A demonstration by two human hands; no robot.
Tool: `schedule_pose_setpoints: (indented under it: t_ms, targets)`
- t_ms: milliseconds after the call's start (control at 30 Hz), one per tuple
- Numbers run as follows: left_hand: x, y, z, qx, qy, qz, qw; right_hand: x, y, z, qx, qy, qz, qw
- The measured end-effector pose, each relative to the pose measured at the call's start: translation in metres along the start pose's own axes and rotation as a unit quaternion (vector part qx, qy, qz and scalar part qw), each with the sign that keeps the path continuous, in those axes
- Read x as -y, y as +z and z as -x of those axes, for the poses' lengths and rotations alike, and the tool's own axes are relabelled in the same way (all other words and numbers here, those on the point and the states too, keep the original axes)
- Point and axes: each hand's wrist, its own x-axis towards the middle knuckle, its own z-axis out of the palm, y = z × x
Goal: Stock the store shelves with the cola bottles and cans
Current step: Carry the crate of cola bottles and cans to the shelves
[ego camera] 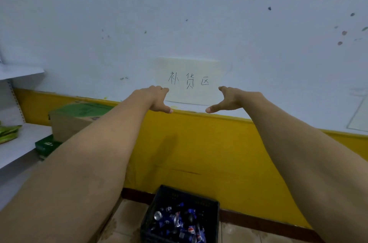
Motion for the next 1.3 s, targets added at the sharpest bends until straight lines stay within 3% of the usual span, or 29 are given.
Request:
schedule_pose_setpoints:
  t_ms: [167,367,533,833,1033,1300]
  targets:
    - [0.013,0.005,-0.082,0.019,0.013,0.008,1.000,-0.002,0.007,-0.065,0.001,0.027,0.011,1.000]
    - [0.019,0.004,-0.190,-0.058,0.071,0.025,0.995,-0.003,-0.004,-0.147,-0.013,0.083,0.004,0.996]
    - [0.011,0.061,-0.247,-0.084,0.119,0.058,0.988,-0.021,0.022,-0.192,0.031,0.156,-0.033,0.987]
    - [-0.004,0.184,-0.295,-0.045,0.146,0.101,0.983,-0.093,0.142,-0.220,0.049,0.224,-0.141,0.963]
    - [-0.023,0.276,-0.290,-0.042,0.111,0.161,0.980,-0.147,0.246,-0.226,0.139,0.262,-0.214,0.931]
    - [-0.004,0.456,-0.260,0.125,0.009,0.181,0.975,-0.197,0.412,-0.230,0.264,0.323,-0.255,0.872]
